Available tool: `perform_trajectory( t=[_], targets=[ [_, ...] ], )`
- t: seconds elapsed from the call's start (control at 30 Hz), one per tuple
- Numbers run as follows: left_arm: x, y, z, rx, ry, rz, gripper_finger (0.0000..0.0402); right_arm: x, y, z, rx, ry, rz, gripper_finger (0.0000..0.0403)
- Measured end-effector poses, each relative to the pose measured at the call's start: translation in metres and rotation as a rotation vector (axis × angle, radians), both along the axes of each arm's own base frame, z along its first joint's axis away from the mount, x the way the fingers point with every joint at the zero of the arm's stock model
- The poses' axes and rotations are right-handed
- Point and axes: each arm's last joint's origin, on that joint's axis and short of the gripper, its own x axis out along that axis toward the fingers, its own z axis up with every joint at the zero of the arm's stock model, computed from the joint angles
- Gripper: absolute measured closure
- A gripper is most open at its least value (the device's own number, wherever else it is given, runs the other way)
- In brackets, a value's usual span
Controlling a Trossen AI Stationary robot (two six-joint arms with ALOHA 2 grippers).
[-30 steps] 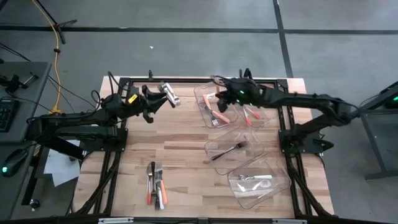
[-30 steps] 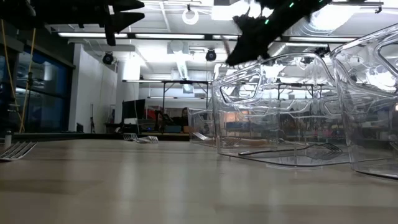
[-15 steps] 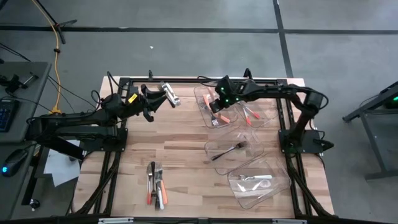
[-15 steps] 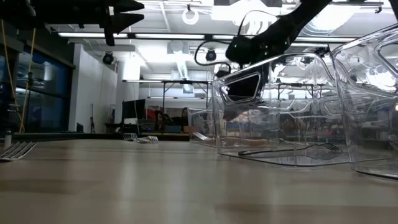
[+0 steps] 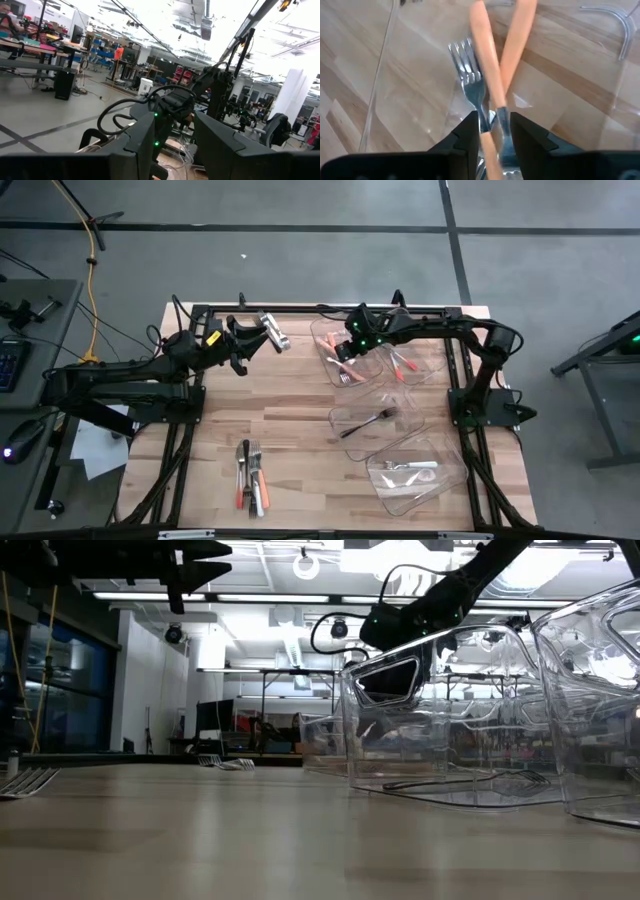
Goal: Sort silverware by color (type)
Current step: Put the light orange fork into the left transparent bin, then put the orange fork into the right transparent bin
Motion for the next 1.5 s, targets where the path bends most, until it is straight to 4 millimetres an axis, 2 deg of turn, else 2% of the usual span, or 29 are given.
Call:
perform_trajectory(
  t=[0.1, 0.2, 0.43, 0.57, 0.67, 0.77, 0.87, 1.0, 1.1, 1.2, 1.5],
  targets=[
    [0.0, 0.0, 0.0, 0.0, 0.0, 0.0, 0.0275, -0.001, 0.001, 0.003, -0.004, -0.011, 0.006, 0.0304],
    [0.0, 0.0, 0.0, 0.0, 0.0, 0.0, 0.0275, -0.005, 0.0, 0.015, -0.043, -0.036, 0.035, 0.0303],
    [0.0, 0.0, 0.0, -0.025, -0.009, -0.007, 0.0275, -0.026, 0.009, 0.074, -0.207, -0.159, 0.124, 0.0302],
    [0.0, 0.0, 0.0, -0.025, -0.009, -0.007, 0.0275, -0.041, 0.025, 0.107, -0.306, -0.24, 0.188, 0.0302],
    [0.0, 0.0, 0.0, -0.025, -0.009, -0.007, 0.0275, -0.052, 0.042, 0.12, -0.36, -0.288, 0.244, 0.0302],
    [0.0, 0.0, 0.0, -0.025, -0.009, -0.007, 0.0275, -0.063, 0.062, 0.122, -0.386, -0.354, 0.284, 0.0302],
    [0.0, 0.0, 0.0, -0.026, -0.008, -0.007, 0.0275, -0.071, 0.082, 0.116, -0.382, -0.461, 0.297, 0.0302],
    [0.0, 0.0, 0.0, -0.043, -0.015, -0.028, 0.0275, -0.075, 0.106, 0.107, -0.369, -0.707, 0.296, 0.0302],
    [0.001, -0.002, 0.0, -0.055, -0.018, -0.1, 0.0275, -0.075, 0.118, 0.102, -0.355, -0.888, 0.295, 0.0302],
    [0.002, -0.005, 0.0, -0.033, -0.007, -0.198, 0.0275, -0.077, 0.126, 0.106, -0.378, -1.021, 0.308, 0.0302],
    [0.002, -0.006, -0.001, 0.032, 0.018, -0.221, 0.0275, -0.074, 0.135, 0.108, -0.718, -0.979, 0.498, 0.0302]
  ],
)
